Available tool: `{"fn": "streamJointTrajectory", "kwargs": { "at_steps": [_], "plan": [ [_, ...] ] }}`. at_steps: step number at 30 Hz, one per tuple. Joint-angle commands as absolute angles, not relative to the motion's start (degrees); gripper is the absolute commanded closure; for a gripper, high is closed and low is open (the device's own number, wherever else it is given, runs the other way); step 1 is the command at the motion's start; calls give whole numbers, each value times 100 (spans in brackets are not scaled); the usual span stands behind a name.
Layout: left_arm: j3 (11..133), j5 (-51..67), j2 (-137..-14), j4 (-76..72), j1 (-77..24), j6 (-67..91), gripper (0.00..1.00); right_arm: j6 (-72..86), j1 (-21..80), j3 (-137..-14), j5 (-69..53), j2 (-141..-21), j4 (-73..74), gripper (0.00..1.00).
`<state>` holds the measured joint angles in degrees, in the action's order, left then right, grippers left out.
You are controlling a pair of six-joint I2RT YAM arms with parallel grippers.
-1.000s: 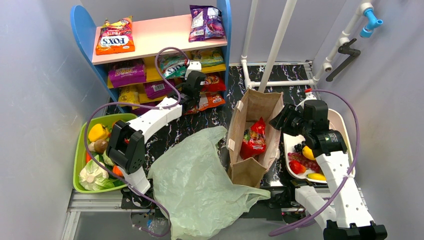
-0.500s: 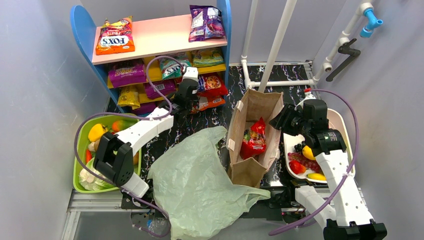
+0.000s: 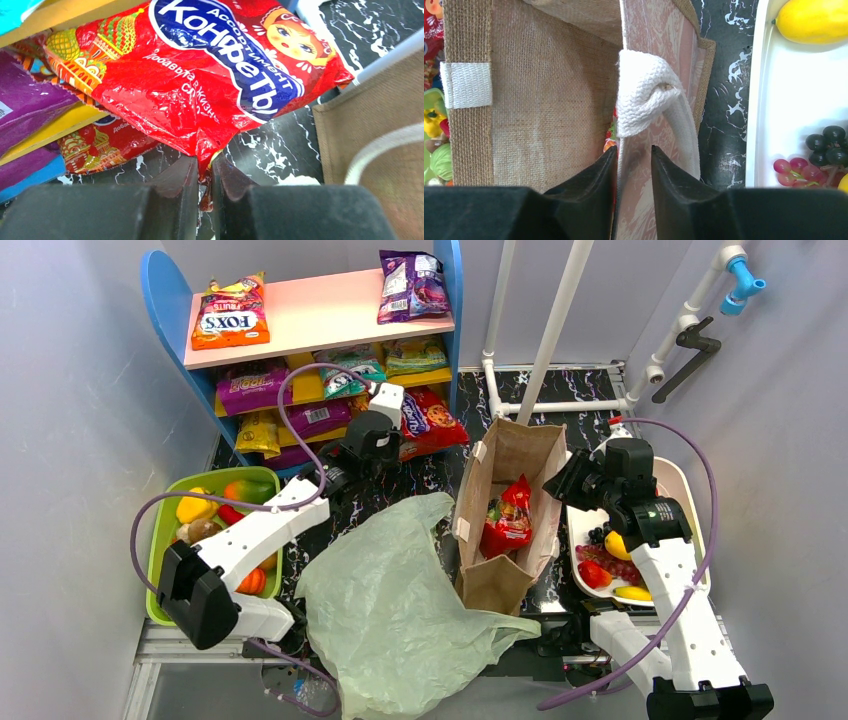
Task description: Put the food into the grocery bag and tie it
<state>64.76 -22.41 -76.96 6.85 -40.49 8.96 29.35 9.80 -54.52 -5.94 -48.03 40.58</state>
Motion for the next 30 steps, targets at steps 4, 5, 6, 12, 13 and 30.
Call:
{"fn": "streamJointTrajectory", "kwargs": {
  "at_steps": [4,5,6,12,13,30],
  "plan": [
    [6569,-2199,-6852,744,-4541,778,100,2876,975,-5581,-577,-4752,4046,78],
    [6595,-2227,-6767,772,-4612,769,100,2884,975,-5561,-583,-4742,4030,81],
    [6614,-2268,-6649,781,-4684,760,100,2896,976,-5540,-596,-4737,4016,85],
    [6920,-2365,-6107,951,-5040,700,100,2908,976,-5586,-576,-4737,4052,99],
    [6950,-2352,-5997,951,-5099,681,100,2911,976,-5595,-564,-4725,4056,99],
    [9011,-619,-5914,1678,-5592,580,100,2914,976,-5590,-440,-4720,4063,99]
  ]
}}
